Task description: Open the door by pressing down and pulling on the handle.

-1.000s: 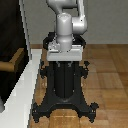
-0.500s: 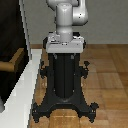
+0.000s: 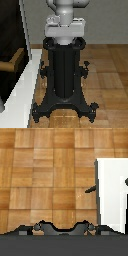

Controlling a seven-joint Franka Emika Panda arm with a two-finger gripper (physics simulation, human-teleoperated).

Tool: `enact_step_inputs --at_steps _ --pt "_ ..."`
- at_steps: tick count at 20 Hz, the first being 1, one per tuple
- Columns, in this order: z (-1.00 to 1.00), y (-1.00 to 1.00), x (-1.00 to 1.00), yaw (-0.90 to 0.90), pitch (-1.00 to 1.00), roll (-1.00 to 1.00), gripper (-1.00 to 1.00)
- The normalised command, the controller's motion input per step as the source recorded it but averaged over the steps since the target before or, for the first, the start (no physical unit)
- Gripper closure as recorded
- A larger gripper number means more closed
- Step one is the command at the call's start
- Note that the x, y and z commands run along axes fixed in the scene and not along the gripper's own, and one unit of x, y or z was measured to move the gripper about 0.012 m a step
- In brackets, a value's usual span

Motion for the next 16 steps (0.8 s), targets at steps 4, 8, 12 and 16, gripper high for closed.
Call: enact_step_inputs --at_steps 4,8,12,16 --pt "0.50 -0.25 0.00 0.00 0.00 0.00 -1.00" --pt "0.00 -0.75 0.00 0.00 0.00 0.00 -1.00" --pt "0.00 -0.50 0.00 0.00 0.00 0.00 -1.00" --pt "0.00 -0.75 0.00 0.00 0.00 0.00 -1.00"
